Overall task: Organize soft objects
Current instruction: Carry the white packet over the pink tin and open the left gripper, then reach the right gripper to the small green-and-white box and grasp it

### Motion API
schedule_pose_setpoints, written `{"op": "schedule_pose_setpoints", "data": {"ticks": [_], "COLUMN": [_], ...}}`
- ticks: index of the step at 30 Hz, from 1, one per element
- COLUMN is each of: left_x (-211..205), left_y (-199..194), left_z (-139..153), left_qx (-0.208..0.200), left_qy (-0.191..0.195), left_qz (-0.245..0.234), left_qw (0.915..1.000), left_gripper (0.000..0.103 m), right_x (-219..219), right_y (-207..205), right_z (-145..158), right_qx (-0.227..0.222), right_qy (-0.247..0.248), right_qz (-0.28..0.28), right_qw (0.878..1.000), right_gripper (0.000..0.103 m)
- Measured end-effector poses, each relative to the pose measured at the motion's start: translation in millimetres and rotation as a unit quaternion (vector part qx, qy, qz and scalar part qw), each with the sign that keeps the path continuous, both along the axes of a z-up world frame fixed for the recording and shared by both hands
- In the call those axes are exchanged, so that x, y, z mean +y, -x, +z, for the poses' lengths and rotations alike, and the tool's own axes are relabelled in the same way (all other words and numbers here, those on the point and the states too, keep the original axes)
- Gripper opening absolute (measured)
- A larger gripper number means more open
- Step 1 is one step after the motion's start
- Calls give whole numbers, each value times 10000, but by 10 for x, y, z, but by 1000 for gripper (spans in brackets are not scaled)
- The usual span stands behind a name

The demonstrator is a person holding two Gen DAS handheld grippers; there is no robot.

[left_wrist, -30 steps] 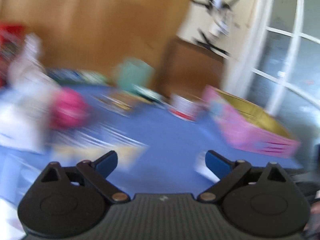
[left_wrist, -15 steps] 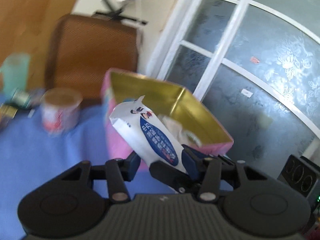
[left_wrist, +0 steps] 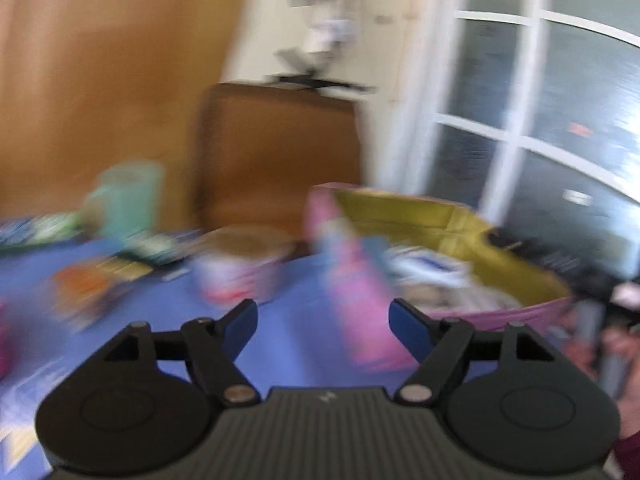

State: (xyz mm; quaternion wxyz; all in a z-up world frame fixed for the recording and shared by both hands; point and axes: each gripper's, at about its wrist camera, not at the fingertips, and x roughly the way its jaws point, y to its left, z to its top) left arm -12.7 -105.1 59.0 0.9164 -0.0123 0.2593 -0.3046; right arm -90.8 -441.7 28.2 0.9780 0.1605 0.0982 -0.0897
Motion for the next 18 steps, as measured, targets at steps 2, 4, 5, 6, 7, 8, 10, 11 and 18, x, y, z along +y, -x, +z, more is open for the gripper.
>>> {"op": "schedule_pose_setpoints", "data": {"ticks": [2,4,5,6,7,8,10,11,18], "left_x": [361,732,930,1076,1240,1358,1561,1619,1537], "left_y": [-52,-102,-104,-116,-112,-110,-95,-120,100], "left_z": [-98,-186,-224,-234,-267,-297,-380,-433,-382], "left_qx": [47,61,40,13,-21,-39,-25,10,-749], "left_qy": [-141,-292,-304,-294,-270,-251,-129,-36,-49], "left_qz": [520,1098,1354,1534,1732,1885,2135,2157,1860], "left_qw": [9985,9935,9903,9877,9845,9817,9768,9764,9797], "left_gripper": [75,75,75,75,76,77,78,78,85], "right_x": [136,342,487,659,856,1034,1414,1568,2122], "right_y": [-11,-144,-228,-322,-423,-518,-768,-898,-2537], "right_z": [83,157,194,223,246,264,279,276,378], "right_qx": [-84,-36,-7,17,51,107,317,407,1835], "right_qy": [-45,-82,-108,-99,-38,33,121,165,27], "right_qz": [425,1001,1316,1645,1946,2181,2647,2793,2604], "right_qw": [9991,9949,9912,9863,9809,9759,9637,9592,9479], "right_gripper": [58,51,50,50,51,51,51,51,55]}}
